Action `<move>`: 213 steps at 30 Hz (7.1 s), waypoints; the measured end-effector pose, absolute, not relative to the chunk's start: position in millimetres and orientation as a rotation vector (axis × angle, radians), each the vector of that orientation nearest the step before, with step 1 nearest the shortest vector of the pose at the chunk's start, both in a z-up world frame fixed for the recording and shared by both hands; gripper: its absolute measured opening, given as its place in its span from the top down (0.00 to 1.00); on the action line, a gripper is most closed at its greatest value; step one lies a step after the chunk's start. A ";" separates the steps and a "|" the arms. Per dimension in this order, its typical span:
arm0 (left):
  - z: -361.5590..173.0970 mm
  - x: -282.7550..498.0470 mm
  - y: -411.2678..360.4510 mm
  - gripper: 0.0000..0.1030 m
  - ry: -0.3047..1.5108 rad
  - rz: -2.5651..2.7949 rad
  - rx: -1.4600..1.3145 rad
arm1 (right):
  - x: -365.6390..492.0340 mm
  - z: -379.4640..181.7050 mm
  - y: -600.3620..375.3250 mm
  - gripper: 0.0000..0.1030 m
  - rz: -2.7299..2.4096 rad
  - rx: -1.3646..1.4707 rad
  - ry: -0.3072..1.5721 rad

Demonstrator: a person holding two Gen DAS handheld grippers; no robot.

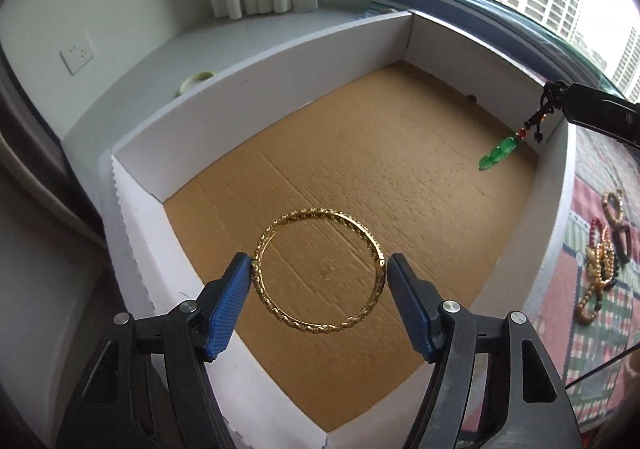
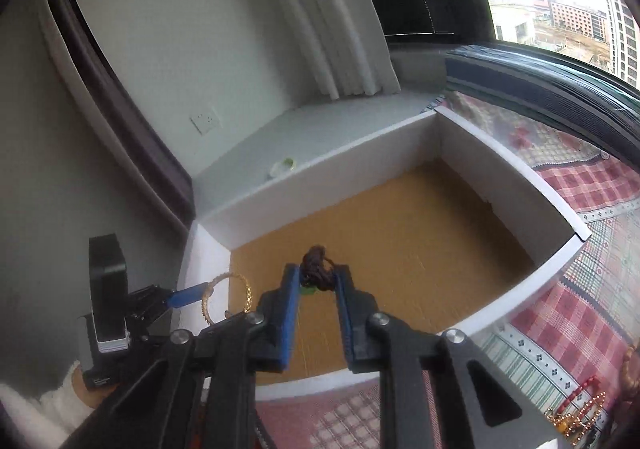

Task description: Organize jewelry

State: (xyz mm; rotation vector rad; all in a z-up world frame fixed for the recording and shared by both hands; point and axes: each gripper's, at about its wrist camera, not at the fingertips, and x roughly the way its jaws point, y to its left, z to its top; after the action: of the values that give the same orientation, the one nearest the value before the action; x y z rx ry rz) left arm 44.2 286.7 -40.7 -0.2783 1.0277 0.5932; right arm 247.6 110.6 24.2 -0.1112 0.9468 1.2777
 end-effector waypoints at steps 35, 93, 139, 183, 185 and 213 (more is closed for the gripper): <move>-24.7 21.9 248.0 0.03 0.863 0.711 0.062 | 205.9 -51.0 102.4 0.54 1.098 -0.355 0.880; -132.4 78.4 3.7 0.00 1.026 -0.046 0.000 | 161.8 -143.8 -265.9 0.01 0.209 -0.115 1.007; -100.1 152.2 -36.1 0.24 1.003 -0.280 0.106 | 142.6 -117.4 -266.4 0.01 0.325 -0.077 0.883; -35.0 78.6 109.6 0.89 0.899 -0.268 -0.493 | 334.8 -83.0 -151.5 0.92 0.634 0.045 1.148; -28.2 77.7 109.2 0.89 0.889 -0.278 -0.505 | 330.6 -61.8 -161.7 0.92 0.660 0.076 1.113; 86.1 -9.5 256.2 0.89 0.658 -0.004 -0.602 | 244.4 96.0 -38.9 0.92 1.139 0.067 0.877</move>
State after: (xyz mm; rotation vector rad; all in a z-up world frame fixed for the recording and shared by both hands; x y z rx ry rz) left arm -9.5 256.2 86.1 -0.6022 0.6577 -0.0040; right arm 244.4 -38.9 96.0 0.0666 0.8770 1.1390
